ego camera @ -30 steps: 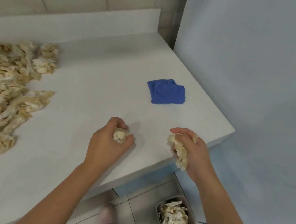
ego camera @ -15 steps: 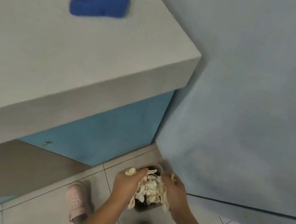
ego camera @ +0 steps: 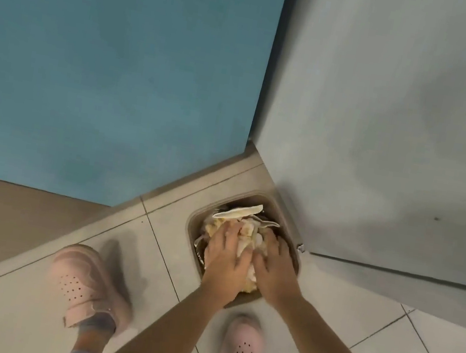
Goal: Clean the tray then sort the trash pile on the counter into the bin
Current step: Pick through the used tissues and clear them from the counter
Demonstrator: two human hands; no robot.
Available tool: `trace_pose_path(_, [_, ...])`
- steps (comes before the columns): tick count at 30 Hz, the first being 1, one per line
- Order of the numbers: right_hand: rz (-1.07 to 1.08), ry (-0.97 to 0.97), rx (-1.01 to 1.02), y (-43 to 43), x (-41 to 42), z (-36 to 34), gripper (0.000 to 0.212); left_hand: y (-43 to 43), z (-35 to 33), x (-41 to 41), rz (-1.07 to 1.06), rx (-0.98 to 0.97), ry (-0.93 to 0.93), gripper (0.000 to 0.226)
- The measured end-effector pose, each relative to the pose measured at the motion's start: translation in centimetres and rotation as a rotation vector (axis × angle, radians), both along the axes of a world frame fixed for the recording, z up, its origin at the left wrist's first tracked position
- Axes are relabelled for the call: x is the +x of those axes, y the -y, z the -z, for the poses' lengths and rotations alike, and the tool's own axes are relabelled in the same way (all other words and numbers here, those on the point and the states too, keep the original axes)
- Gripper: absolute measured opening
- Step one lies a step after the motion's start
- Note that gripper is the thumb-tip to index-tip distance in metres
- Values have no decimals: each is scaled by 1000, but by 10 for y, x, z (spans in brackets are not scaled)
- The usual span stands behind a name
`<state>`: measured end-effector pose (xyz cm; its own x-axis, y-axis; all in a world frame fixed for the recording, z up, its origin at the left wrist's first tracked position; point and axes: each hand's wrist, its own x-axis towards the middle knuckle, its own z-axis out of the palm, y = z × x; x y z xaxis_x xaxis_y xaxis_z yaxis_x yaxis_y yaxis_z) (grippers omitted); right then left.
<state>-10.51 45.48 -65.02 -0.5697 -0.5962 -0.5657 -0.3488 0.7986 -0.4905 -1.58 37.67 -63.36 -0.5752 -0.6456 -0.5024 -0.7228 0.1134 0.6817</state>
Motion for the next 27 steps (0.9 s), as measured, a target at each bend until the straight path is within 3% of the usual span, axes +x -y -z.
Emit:
trace_pose_path(2, [-149,-58,18,-15,6,7,66,-4,14,24,363,-269,114,70])
trace_pose_path(4, [-262,-209,50,-28,12,11,66,-5,19,43,585,-494,159,67])
trace_pose_path(7, [-360,-262,107,-36,20,22,65,-8,20,58,725,-520,79,56])
trace_pose_path(9, [-378,-166,189,-31,15,26,65,-8,23,54,806,-470,111,48])
trace_pose_path(10, [-357,-113,240,-27,9,26,55,-6,24,48,836,-444,170,49])
trace_pose_path(12, [-317,-72,326,-16,-3,21,36,-3,28,32,846,-435,243,41])
trace_pose_path(16, [-401,-170,393,1,-9,27,36,3,15,-6,881,-367,365,16])
trace_pose_path(20, [-389,-137,429,7,-11,27,35,5,26,-29,721,-214,507,35])
trace_pose_path(23, [-364,-107,407,6,-11,7,37,12,24,-21,619,-92,479,45])
trace_pose_path(27, [-291,-128,308,18,-10,-47,42,27,-20,2,430,-1,301,44])
